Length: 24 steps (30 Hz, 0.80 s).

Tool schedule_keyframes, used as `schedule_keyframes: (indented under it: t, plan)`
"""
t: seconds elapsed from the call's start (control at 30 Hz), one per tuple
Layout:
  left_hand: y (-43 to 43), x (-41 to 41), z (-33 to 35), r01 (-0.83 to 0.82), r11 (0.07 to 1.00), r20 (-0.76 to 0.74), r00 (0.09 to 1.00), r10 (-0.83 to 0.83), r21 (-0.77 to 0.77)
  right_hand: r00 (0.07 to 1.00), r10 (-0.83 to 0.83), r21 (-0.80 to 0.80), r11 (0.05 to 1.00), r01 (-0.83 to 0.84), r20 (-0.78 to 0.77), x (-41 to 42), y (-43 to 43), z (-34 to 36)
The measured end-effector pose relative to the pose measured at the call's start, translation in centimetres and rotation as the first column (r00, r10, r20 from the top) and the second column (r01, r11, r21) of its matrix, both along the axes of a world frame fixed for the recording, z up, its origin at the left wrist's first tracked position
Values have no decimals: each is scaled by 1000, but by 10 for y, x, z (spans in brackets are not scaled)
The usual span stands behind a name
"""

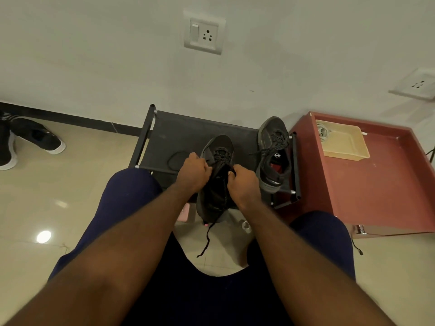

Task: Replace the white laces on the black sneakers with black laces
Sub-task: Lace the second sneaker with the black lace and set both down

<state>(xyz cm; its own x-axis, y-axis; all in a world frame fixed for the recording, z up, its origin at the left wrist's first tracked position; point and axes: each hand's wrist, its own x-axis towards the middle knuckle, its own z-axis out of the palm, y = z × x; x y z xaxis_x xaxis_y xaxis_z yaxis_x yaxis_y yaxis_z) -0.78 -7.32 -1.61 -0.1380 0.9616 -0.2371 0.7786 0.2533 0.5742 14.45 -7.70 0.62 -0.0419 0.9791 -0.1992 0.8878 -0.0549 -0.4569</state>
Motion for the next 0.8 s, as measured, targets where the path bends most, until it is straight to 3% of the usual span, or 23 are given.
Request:
schedule_keyframes:
  t: [0.1, 0.13, 0.2, 0.23, 0.3, 0.37, 0.47, 0.53, 0.6, 0.67, 0.73, 0.8]
  plan:
    - [9, -13, 20, 87, 993, 5, 996, -87, -78, 999, -51, 13, 999, 51, -12, -2, 9, 1]
    - [11, -17, 30, 68, 994, 69, 996, -62, -85, 998, -65, 11, 998, 66, -22, -5, 12, 3]
    - [11, -23, 53, -63, 994, 339, 937, 90, -91, 997, -66, 0, 998, 66, -40, -8, 19, 5]
    - [10, -24, 64, -157, 978, 528, 824, 207, -138, 998, -50, -11, 999, 50, -39, -10, 23, 4]
    - [11, -22, 86, -264, 913, 805, 436, 402, -312, 999, -29, -31, 999, 28, -41, -13, 27, 5]
    - [12, -16, 98, -291, 863, 873, 146, 465, -412, 997, -31, -16, 999, 30, -65, -13, 29, 7]
    - [13, 1, 111, -270, 844, 884, -73, 461, -463, 958, -69, 55, 995, 87, -280, -15, 29, 20]
    - [17, 11, 116, -270, 841, 883, -179, 434, -469, 796, -150, -71, 989, 133, -586, -22, 25, 41]
    - [24, 17, 119, -304, 822, 873, -255, 417, -481, 543, -271, -295, 954, 45, -795, -25, 19, 61]
    - [32, 18, 121, -351, 803, 873, -268, 407, -482, 375, -303, -373, 919, -128, -876, -19, 14, 77]
    - [37, 15, 122, -396, 784, 878, -234, 418, -479, 357, -250, -340, 915, -217, -900, -6, 9, 86]
    - [41, 6, 117, -458, 750, 876, -191, 442, -478, 377, -223, -309, 933, -186, -899, 13, 8, 88]
